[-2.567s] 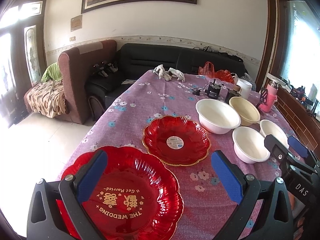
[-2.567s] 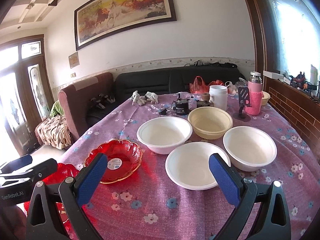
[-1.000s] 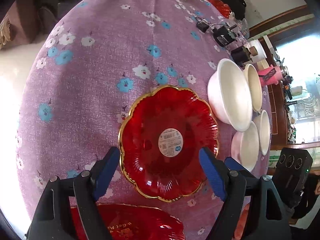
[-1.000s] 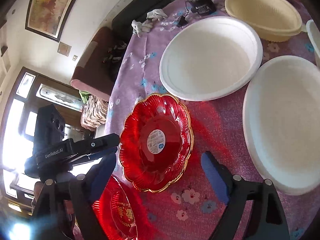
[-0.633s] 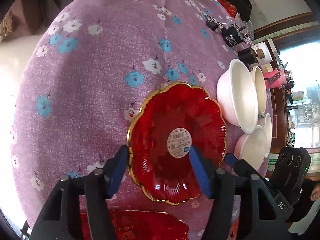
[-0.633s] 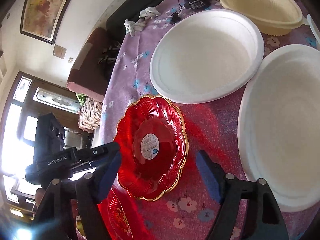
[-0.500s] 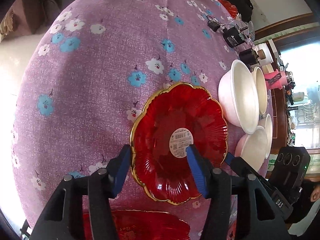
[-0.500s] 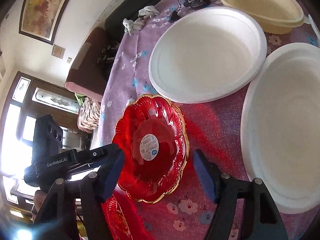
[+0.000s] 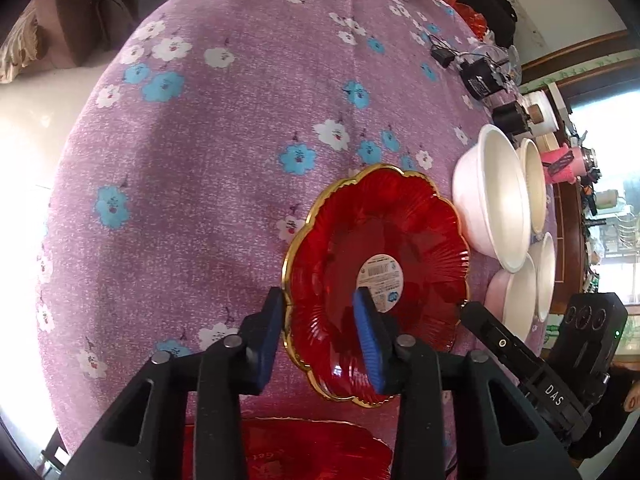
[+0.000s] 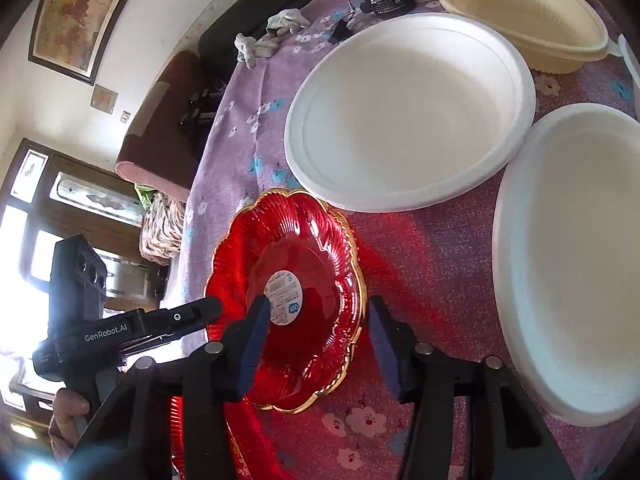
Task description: Organize plates and bowls
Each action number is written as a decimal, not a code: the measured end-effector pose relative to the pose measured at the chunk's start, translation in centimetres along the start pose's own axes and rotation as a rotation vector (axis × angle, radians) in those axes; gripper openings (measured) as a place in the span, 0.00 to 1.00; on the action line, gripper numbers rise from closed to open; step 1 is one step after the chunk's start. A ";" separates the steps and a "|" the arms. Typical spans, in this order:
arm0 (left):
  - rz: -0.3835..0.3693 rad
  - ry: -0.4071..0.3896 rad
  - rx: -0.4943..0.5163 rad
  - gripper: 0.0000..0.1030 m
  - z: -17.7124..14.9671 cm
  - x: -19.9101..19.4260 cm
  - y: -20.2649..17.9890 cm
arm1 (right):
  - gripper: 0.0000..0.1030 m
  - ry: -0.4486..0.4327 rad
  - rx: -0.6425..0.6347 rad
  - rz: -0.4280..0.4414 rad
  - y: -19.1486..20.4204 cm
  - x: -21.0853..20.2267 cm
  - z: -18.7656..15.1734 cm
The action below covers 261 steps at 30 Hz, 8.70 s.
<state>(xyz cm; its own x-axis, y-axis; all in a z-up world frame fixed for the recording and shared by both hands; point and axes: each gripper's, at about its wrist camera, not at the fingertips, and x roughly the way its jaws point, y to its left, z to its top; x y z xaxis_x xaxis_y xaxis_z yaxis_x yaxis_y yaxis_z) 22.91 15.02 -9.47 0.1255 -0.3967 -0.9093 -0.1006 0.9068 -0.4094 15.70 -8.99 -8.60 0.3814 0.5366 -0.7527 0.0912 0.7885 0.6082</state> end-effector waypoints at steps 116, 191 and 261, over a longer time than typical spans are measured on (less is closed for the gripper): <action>0.471 -0.250 0.126 0.12 -19.0 -11.5 6.3 | 0.10 -0.004 -0.420 -0.112 8.9 0.0 -16.4; -0.080 -0.173 0.086 0.61 -7.6 5.6 -20.6 | 0.30 -0.250 0.249 0.180 -19.7 -15.4 -1.2; -0.092 -0.251 0.076 0.08 -9.8 1.7 -17.8 | 0.07 -0.333 0.128 0.151 -15.1 -16.3 -2.4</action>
<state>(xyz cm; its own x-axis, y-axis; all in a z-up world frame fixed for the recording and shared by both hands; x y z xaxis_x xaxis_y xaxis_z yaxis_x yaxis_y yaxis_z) 15.19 -3.19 -4.42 0.3721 -0.4384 -0.8181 -0.0045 0.8806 -0.4739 5.88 -28.94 -6.14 0.6756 0.4998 -0.5421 0.1170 0.6532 0.7481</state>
